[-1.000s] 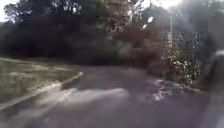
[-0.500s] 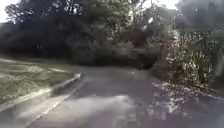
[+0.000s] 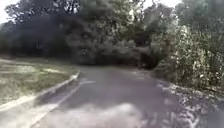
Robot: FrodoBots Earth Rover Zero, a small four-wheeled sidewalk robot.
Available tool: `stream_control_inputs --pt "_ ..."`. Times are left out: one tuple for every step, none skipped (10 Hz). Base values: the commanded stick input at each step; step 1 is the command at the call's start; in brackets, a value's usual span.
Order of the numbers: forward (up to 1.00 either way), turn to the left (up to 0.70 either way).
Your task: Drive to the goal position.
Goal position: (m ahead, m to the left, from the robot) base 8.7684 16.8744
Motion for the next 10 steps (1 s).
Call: stream_control_inputs --pt "1.00 0.00" --pt "1.00 0.00" --pt "1.00 0.00" --pt "1.00 0.00" --pt "1.00 0.00" --pt "1.00 0.00" --pt "1.00 0.00" --pt "1.00 0.00" --pt "1.00 0.00" --pt "1.00 0.00"
